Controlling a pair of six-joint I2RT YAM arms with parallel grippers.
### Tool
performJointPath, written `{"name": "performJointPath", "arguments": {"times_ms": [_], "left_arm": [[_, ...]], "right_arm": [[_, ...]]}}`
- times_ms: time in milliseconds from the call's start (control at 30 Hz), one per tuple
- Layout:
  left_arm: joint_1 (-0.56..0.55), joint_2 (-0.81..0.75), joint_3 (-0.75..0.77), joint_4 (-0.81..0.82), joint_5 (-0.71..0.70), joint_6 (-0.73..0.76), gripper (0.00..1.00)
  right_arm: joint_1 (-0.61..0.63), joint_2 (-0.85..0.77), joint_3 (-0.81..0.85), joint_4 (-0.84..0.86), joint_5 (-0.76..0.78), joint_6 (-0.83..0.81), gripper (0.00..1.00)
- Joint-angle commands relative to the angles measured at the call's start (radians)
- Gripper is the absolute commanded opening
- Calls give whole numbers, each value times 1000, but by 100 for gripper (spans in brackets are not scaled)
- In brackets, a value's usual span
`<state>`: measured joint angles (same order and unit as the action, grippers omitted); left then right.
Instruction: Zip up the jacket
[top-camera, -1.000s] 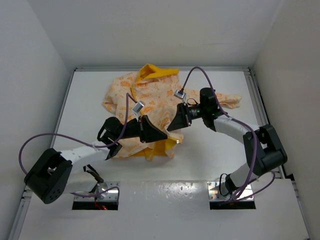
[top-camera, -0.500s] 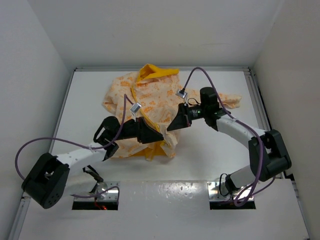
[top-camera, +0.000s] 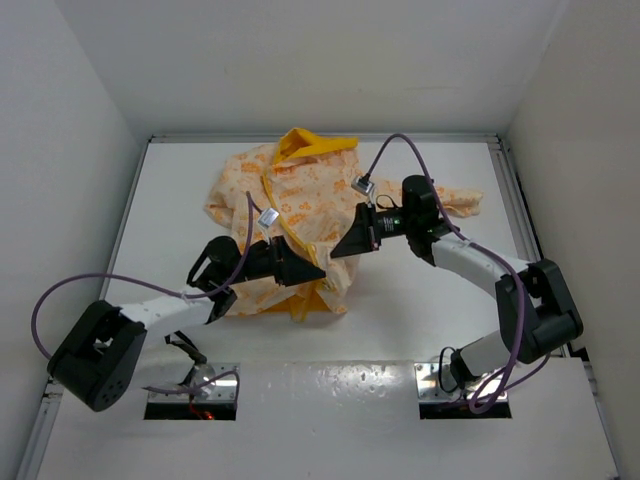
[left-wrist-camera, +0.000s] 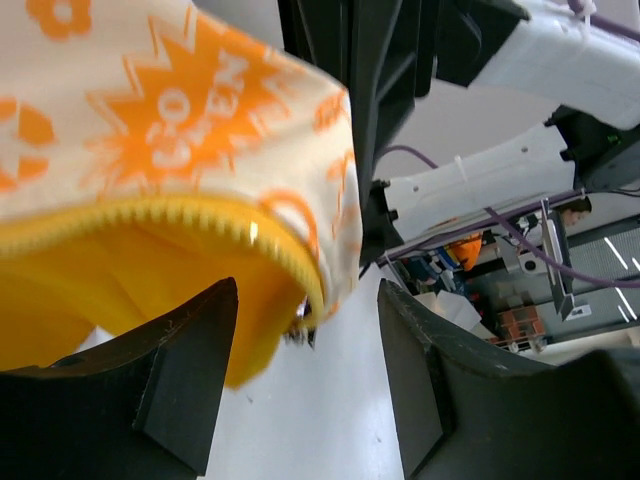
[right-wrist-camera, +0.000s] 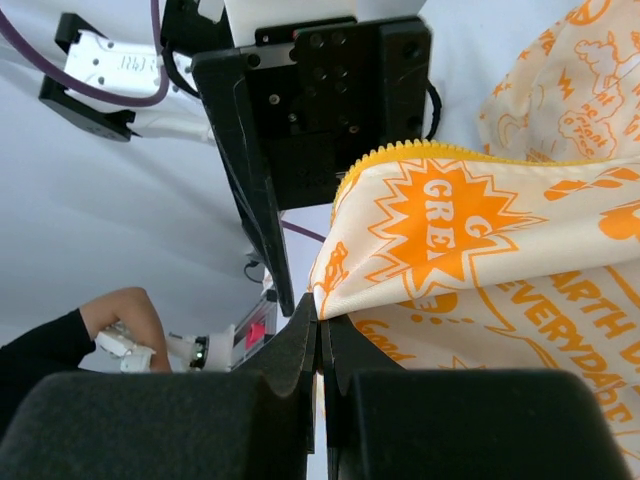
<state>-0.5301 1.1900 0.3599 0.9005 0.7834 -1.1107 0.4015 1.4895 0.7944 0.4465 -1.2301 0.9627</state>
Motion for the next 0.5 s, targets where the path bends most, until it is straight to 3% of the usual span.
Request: {"name": "performJointPath", "arguments": {"times_ms": [0, 467], "left_arm": [[-30, 45, 82, 83, -38, 32, 64], [-50, -1, 73, 133, 10, 32, 52]], "right_arm": [[10, -18, 11, 66, -8, 15, 0], [-12, -31, 3, -32, 21, -74, 0]]}}
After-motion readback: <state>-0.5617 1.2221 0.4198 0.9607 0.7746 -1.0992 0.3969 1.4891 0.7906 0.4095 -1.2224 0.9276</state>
